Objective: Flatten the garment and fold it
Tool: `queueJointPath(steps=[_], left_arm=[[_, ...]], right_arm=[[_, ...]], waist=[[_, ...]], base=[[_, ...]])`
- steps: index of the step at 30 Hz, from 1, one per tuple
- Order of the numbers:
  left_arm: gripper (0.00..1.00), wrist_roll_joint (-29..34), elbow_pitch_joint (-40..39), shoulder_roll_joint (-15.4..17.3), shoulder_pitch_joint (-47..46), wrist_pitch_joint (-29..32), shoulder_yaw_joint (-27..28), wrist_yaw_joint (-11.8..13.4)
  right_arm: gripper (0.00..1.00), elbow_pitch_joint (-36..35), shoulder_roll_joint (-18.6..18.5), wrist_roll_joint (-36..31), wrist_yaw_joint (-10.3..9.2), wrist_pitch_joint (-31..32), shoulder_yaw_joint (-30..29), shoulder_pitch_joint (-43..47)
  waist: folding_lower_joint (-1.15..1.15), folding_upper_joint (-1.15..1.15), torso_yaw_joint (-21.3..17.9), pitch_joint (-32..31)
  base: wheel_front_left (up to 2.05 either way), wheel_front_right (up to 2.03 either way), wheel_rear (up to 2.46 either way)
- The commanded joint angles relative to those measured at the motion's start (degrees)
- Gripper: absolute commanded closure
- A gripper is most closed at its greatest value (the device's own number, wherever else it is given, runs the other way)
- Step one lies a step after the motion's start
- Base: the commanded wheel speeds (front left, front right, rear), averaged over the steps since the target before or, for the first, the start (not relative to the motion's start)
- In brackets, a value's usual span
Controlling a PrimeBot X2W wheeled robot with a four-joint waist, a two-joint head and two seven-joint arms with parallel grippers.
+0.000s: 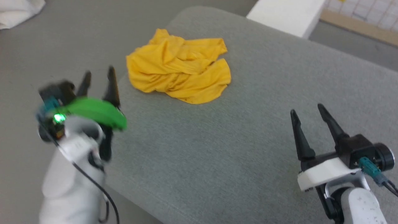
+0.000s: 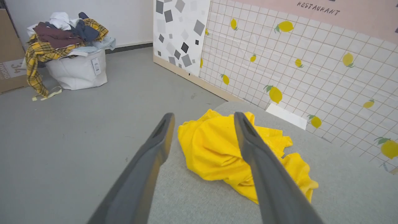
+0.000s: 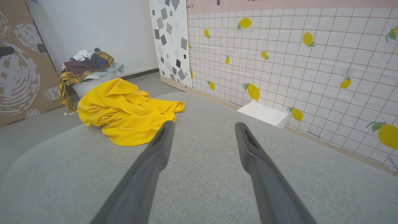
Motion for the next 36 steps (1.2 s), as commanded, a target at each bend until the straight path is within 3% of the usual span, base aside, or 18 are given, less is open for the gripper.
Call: queueJointPath(steps=[1,6,13,19,24,26,31,36], left_arm=[[0.0,-1.4,1.5,1.0,-3.5,1.6,1.0,-0.4],[0.0,-5.3,8.4,4.9,-13.1,11.7,3.2,-1.4],[0.0,-9.9,16.4,11.2,-20.2,27.9,7.2,2.3],[0.0,-13.6,19.0,13.1,-19.4,35.6,10.5,5.9],[0.0,-15.5,20.7,12.3,-15.5,41.3,10.7,7.7],[1.0,-15.7,20.8,11.9,-13.0,42.0,10.3,7.4],[1.0,-12.8,19.1,13.3,-10.2,33.8,9.6,5.4],[1.0,-7.3,15.1,15.0,-10.9,14.9,10.1,4.9]], right_arm=[[0.0,-0.6,0.0,-0.6,-0.1,0.2,0.2,-1.5],[0.0,-0.5,0.0,-1.5,-0.1,0.2,1.6,-4.5],[0.0,0.1,0.0,-0.9,-0.1,-1.2,2.5,-7.9],[0.0,1.1,0.0,-0.2,-0.1,-2.4,3.0,-8.8],[0.0,2.7,0.0,0.5,-0.1,-3.3,3.6,-9.2],[0.0,4.0,0.0,1.1,-0.1,-3.9,4.2,-9.2],[0.0,5.9,0.0,1.8,-0.1,-4.8,4.1,-8.5],[0.0,7.2,0.0,2.7,-0.1,-5.4,3.0,-6.4]], waist=[[0.0,0.0,-7.4,8.9],[0.0,0.0,-13.0,15.1],[0.0,0.0,-19.8,21.5],[0.0,0.0,-22.9,23.8],[0.0,0.0,-23.8,23.1],[0.0,0.0,-23.9,20.8],[0.0,0.0,-23.5,14.8],[0.0,0.0,-23.0,7.3]], base=[[0.0,0.0,0.0],[0.0,0.0,0.0],[0.0,0.0,0.0],[0.0,0.0,0.0],[0.0,0.0,0.0],[0.0,0.0,0.0],[0.0,0.0,0.0],[0.0,0.0,0.0]])
